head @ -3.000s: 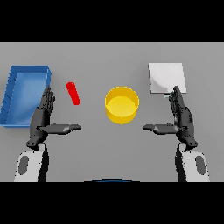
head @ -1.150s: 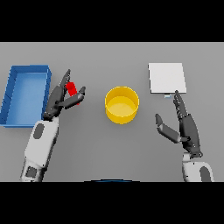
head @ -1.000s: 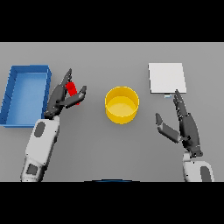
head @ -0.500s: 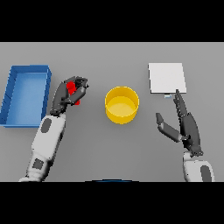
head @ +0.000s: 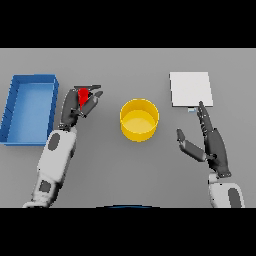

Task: Pick up the red beaker and tilt it to pour out 1 green nut into yellow bowl. Pick up the yellow bowl and place it on the metallic measuring scale.

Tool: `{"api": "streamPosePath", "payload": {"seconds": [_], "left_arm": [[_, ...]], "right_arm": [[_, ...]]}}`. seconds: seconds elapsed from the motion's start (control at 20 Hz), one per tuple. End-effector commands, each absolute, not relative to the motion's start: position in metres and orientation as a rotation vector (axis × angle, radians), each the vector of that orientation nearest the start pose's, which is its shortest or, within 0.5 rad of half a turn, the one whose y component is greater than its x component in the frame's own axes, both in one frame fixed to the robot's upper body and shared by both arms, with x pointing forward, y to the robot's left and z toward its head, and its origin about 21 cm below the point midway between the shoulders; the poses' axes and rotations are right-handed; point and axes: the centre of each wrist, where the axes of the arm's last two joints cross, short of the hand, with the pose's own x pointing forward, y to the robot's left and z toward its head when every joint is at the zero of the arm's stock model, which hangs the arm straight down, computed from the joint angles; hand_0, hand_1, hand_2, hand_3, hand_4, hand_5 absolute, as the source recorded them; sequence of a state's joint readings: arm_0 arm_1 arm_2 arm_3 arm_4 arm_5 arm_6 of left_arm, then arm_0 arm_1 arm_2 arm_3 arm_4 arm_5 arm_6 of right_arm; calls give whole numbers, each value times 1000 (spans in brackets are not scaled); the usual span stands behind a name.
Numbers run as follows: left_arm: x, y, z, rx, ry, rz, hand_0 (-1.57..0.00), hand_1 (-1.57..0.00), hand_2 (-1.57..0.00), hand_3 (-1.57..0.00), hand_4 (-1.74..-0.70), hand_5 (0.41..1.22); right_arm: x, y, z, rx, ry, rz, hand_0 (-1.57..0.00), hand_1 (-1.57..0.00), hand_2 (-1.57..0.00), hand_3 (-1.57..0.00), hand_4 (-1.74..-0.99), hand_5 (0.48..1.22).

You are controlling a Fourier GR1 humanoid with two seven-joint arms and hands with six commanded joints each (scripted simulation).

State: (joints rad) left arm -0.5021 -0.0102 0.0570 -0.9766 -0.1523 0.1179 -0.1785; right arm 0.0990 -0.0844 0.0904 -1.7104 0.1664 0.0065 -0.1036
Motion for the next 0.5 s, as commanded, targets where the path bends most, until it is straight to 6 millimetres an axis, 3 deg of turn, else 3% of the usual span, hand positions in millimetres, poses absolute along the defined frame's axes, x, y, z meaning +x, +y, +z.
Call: {"api": "streamPosePath", "payload": {"seconds": [0.0,0.2,0.45], "left_arm": [[361,176,-7,101,-1634,-190,-1510,-1511,-1512,-1512,-1679,1103],[366,175,23,148,-1698,-238,-1546,-1546,-1547,-1547,-1716,1097],[367,163,57,276,-1688,-631,-1563,-1563,-1563,-1563,-1733,1121]], "right_arm": [[225,-232,12,-145,-1706,259,1,1,1,1,-1263,671],[225,-232,9,-163,-1714,275,1,1,1,1,-1250,672],[221,-228,16,-187,-1738,303,1,1,1,1,-1243,691]]}}
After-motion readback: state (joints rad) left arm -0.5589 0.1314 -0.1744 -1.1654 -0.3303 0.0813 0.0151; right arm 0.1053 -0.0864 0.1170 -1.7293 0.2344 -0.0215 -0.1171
